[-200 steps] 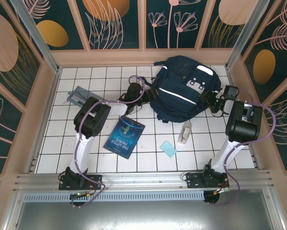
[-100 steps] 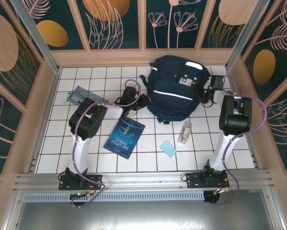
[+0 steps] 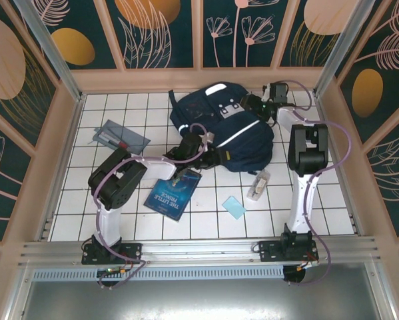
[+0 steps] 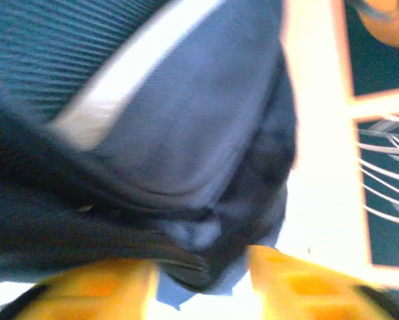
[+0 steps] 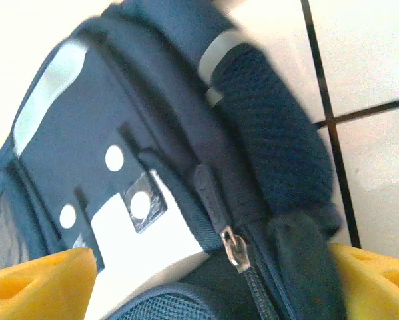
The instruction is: Pack the student bag
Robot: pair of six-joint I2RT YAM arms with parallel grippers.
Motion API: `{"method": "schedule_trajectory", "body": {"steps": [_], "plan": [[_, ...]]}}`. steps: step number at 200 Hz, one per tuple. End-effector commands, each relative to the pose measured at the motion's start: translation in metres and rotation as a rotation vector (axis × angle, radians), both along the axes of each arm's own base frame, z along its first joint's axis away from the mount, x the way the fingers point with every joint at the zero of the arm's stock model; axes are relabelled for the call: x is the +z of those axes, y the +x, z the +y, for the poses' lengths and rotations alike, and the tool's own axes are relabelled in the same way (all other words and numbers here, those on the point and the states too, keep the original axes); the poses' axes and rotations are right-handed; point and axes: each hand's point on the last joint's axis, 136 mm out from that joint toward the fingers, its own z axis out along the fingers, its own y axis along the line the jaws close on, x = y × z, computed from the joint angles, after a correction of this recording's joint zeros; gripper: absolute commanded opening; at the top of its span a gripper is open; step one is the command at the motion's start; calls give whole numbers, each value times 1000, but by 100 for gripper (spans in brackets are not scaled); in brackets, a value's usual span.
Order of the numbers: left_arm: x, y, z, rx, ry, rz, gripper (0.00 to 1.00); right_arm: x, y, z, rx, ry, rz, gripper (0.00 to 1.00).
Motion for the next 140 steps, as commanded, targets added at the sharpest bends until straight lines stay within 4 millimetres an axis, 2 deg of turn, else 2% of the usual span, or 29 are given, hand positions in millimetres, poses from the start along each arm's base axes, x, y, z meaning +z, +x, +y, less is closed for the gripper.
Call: {"method": "schedule_trajectory", "body": {"steps": [1, 16, 30, 71, 82, 105, 140], "plan": [[68, 9, -9, -27, -74, -180, 75, 42, -17, -13, -52, -120, -32, 88], [70, 19, 12, 45, 67, -262, 88, 55, -37, -28, -80, -144, -35, 89], [69, 31, 34, 120, 186, -314, 94, 58, -58, -35, -97, -165, -21, 88], [58, 74, 89, 288, 296, -325, 96, 45, -134, -43, -148, -173, 59, 89], [49, 86, 101, 328, 314, -311, 95, 39, -153, -38, -148, -131, 77, 89], [27, 105, 118, 400, 346, -269, 95, 41, -185, -19, -126, -54, 74, 88], [-12, 123, 135, 491, 326, -147, 94, 42, -207, 1, -94, -45, 79, 88]]}}
